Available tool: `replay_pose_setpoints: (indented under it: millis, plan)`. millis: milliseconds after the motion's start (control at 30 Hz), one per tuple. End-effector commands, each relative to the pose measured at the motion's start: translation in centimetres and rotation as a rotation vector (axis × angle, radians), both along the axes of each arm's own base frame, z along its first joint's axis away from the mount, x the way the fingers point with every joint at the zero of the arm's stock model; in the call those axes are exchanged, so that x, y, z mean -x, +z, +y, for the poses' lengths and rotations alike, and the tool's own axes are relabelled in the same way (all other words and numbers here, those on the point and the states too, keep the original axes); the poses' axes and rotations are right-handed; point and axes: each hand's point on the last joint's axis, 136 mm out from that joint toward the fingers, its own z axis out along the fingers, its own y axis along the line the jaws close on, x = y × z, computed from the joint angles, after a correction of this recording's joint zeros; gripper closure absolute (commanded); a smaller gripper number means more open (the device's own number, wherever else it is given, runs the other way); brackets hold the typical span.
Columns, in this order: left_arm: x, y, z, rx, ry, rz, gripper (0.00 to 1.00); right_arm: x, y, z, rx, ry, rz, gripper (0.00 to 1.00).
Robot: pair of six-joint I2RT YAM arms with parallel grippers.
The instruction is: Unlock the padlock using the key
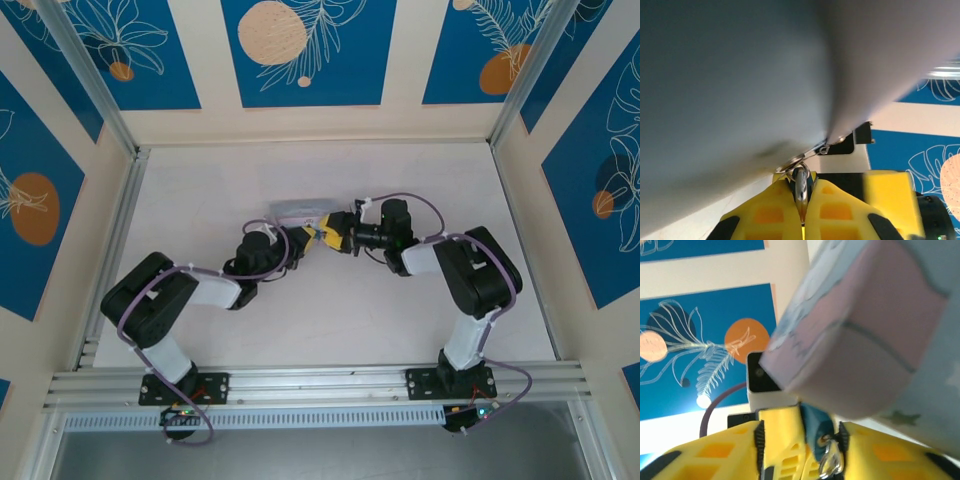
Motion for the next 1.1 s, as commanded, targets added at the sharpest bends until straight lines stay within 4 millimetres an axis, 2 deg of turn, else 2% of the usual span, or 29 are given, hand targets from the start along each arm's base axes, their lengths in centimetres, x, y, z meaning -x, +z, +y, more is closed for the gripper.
replay_pose_setpoints:
  millis: [0,67,200,333,433,533,667,733,900,1067]
  plan:
    - [0.5,0.1,-0.7,0.016,-0.033,-0.002,1.0,1.7,0.4,-1.3,0.06,0.023,-0.041,0.42]
    - [0.4,0.1,-0.6,0.011,-0.03,-0.002,1.0,2.7,0.1,-2.1,0.11,0.035,-0.048,0.36]
    - [0.3,-0.1,-0.5,-0.004,-0.026,0.005,1.0,4.4,0.4,-3.4,0.209,0.05,-0.076,0.33]
    - [0.3,-0.4,-0.5,-0.007,-0.027,0.017,1.0,5.2,0.9,-4.5,0.345,0.063,-0.155,0.34]
    - [0.3,-0.4,-0.6,-0.004,-0.03,0.022,1.0,5.1,1.0,-5.0,0.498,0.083,-0.259,0.39]
    - [0.4,-0.4,-0.7,-0.005,-0.039,0.027,1.0,5.0,0.7,-4.9,0.704,0.135,-0.405,0.46]
    - [0.5,-0.3,-0.9,-0.008,-0.053,0.036,1.0,4.7,0.5,-4.2,0.878,0.193,-0.544,0.54]
    - [0.5,-0.2,-1.1,-0.005,-0.062,0.039,1.0,4.4,0.2,-3.7,0.958,0.218,-0.61,0.55]
    - [0.5,-0.2,-1.4,-0.005,-0.075,0.049,1.0,3.5,-0.5,-3.1,1.099,0.264,-0.73,0.57]
    - [0.6,0.0,-1.6,-0.001,-0.084,0.049,1.0,2.9,-1.2,-2.5,1.167,0.291,-0.8,0.59]
